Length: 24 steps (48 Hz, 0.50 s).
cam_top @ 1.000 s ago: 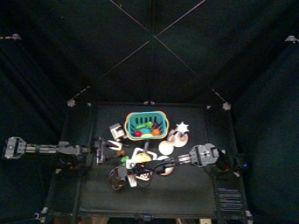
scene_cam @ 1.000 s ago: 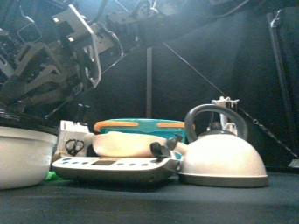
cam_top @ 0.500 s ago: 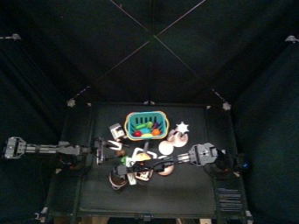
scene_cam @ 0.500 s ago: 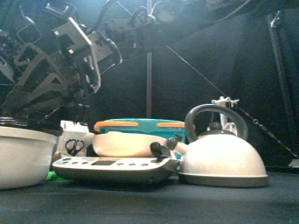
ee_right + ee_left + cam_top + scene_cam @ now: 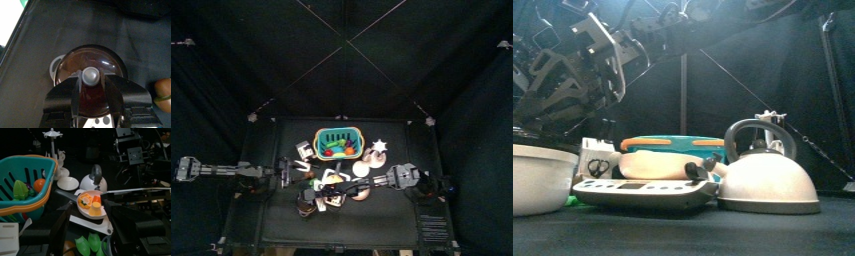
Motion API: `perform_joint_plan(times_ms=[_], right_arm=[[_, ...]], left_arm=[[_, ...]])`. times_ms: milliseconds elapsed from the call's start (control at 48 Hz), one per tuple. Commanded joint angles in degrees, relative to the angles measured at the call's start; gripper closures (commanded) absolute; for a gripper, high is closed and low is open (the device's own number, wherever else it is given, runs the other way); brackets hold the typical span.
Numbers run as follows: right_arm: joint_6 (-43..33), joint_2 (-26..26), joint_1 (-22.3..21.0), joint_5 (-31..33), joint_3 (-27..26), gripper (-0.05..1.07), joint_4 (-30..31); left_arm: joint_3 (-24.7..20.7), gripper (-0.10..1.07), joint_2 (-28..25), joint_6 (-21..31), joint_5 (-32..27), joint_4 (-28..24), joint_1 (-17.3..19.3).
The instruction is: Place pot lid on pot
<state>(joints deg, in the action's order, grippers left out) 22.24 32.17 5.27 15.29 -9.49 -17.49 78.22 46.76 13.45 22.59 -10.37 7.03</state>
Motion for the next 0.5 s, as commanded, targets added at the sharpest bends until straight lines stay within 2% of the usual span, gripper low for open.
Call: perform_joint_plan(times_ms=[0,479], right_arm=[[0.2,-1.4,-0.1,0.2,-2.0,0.45,-0.2],[0.2,-1.1,0.0,0.4,-2.6,0.45,-0.2]], left_arm=[[-0.6,0.08,-0.1,0.0,0.3,0.1,0.1],[-0.6,0.08,-0.1,-0.1,0.3,0.1,0.1]])
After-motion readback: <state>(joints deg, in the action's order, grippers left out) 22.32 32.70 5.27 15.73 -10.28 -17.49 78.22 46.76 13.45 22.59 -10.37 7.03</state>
